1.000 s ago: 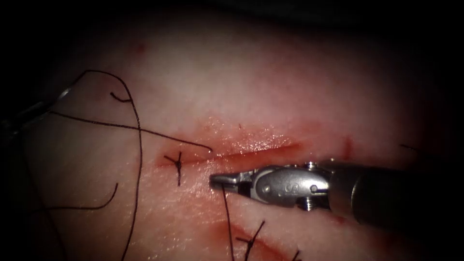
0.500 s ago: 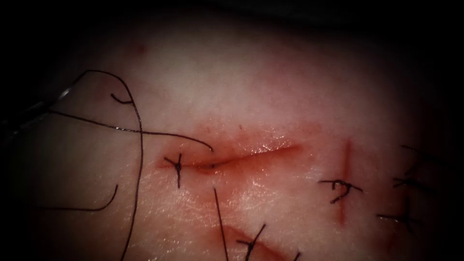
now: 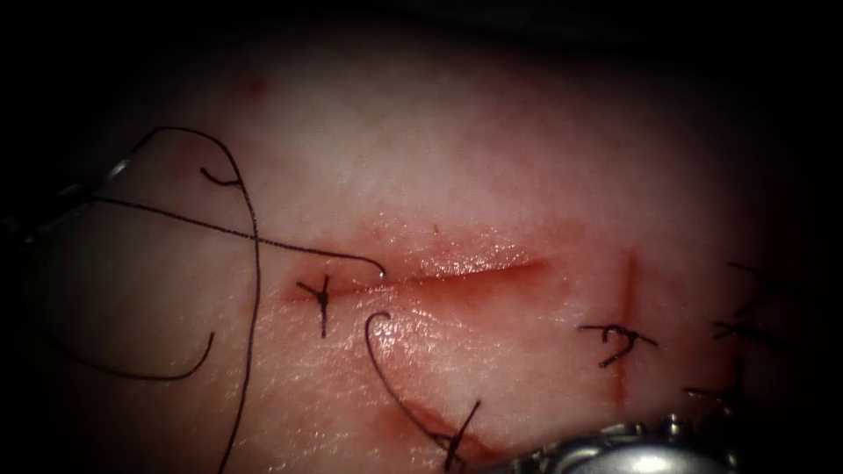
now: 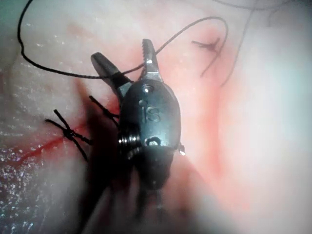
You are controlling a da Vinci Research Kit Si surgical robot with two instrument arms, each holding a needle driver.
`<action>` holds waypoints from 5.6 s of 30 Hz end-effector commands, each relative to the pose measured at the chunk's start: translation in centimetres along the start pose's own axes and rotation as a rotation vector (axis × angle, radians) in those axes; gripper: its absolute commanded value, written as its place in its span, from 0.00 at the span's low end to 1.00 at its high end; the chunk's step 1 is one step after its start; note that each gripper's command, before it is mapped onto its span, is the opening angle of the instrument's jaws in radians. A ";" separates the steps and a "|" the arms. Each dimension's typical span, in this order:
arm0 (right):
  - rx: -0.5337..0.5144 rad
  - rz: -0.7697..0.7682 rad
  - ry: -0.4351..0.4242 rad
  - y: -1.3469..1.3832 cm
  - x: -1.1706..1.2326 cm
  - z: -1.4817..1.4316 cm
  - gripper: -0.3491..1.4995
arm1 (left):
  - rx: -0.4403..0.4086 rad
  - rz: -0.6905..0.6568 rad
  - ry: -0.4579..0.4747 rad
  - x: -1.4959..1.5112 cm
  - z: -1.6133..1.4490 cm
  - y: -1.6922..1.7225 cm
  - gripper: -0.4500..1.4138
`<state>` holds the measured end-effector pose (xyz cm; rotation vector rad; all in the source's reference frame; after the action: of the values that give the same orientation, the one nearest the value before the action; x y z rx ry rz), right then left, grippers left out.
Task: Wound Closure
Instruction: Grasp the suture with the right driver and pull it through the skin.
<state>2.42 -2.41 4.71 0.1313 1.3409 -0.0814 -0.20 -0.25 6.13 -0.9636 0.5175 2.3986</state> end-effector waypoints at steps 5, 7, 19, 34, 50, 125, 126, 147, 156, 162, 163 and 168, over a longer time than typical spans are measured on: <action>-0.092 -0.037 -0.023 0.49 -0.60 0.29 0.96 | 0.002 0.001 0.003 -0.01 0.10 0.01 0.00; -0.099 -0.053 -0.028 0.50 -0.84 0.40 0.99 | 0.002 0.001 0.003 -0.01 0.09 0.00 0.00; -0.029 0.039 -0.044 -0.36 -0.71 -0.94 0.99 | -0.001 0.002 0.004 -0.03 0.09 -0.02 0.00; -0.189 0.321 -0.090 0.71 -1.06 -1.08 0.89 | 0.001 0.002 0.002 0.00 0.12 0.02 0.00; -0.100 0.574 0.094 1.03 -1.87 0.59 0.81 | -0.001 0.003 0.003 -0.01 0.10 0.00 0.00; -0.142 0.097 0.062 0.76 -1.18 0.75 0.90 | -0.002 0.004 0.004 -0.02 0.09 0.00 0.00; -0.143 0.097 0.062 0.78 -1.19 0.79 0.89 | -0.002 0.004 0.004 -0.02 0.09 0.00 0.00; -0.092 0.168 -0.064 0.74 -1.36 0.89 0.00 | -0.003 0.003 0.004 -0.02 0.09 -0.01 0.00; 0.024 0.089 -0.096 0.40 -0.95 0.81 0.00 | -0.003 0.004 0.004 -0.03 0.11 -0.01 0.00; 0.089 0.068 -0.098 0.10 -0.60 0.74 0.00 | -0.002 0.004 0.004 -0.03 0.11 0.00 0.00; 0.096 0.064 -0.093 0.05 -0.56 0.72 0.00 | -0.002 0.004 0.004 -0.03 0.11 0.00 0.00; 0.150 0.044 -0.119 -0.22 -0.41 0.57 0.00 | -0.002 0.004 0.004 -0.03 0.11 -0.01 0.00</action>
<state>2.73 -2.74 5.13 0.2807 1.2073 -0.1590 -0.19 -0.24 6.17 -0.9670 0.5165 2.4018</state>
